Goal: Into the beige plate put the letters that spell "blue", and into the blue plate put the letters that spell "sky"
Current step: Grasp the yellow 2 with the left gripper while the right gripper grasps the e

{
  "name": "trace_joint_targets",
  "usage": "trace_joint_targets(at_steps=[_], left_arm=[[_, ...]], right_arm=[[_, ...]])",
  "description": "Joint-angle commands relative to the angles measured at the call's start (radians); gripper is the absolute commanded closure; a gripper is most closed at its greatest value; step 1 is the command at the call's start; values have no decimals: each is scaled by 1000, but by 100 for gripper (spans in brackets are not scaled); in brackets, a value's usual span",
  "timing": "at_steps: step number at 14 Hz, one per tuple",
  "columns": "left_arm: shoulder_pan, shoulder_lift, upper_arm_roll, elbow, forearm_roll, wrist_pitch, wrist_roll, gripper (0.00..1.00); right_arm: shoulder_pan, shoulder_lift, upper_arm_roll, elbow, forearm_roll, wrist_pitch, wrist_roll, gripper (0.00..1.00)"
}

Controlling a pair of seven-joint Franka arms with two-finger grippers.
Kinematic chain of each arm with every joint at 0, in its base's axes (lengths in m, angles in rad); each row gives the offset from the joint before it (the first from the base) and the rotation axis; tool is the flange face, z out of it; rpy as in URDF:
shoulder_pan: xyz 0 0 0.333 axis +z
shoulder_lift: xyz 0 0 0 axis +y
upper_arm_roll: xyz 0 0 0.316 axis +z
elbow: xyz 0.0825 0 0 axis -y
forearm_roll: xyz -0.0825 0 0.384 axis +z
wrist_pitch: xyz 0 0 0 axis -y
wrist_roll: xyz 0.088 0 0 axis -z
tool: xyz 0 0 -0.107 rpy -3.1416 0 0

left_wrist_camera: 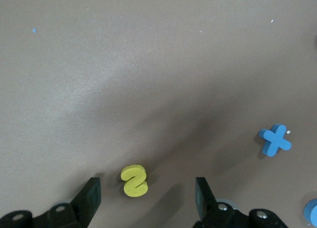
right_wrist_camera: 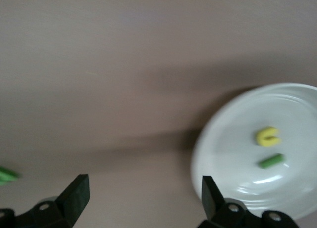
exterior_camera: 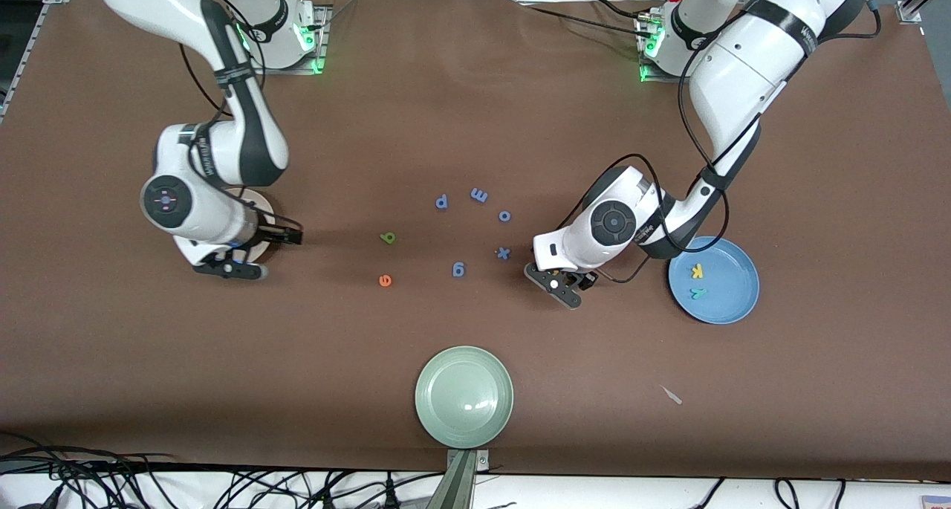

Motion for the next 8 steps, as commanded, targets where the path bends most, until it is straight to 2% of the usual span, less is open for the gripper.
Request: trace_joint_targets(at_steps=[1, 2, 4, 5, 8], left_arm=[[0, 13, 0, 9, 51, 7, -8, 30], [1, 15, 0, 9, 58, 7, -8, 35], [1, 16, 0, 10, 58, 7, -9, 62], [0, 16, 0, 10, 58, 7, -9, 71], [4, 10, 0, 9, 59, 5, -8, 92]], right_arm=[[20, 70, 40, 121, 14, -6, 99, 0], [26, 81, 58, 143, 13, -6, 133, 0], [32, 119, 81, 196, 14, -5, 145, 0], [34, 150, 97, 231, 14, -5, 150, 0], [40, 211, 146, 262, 14, 61, 168, 0]])
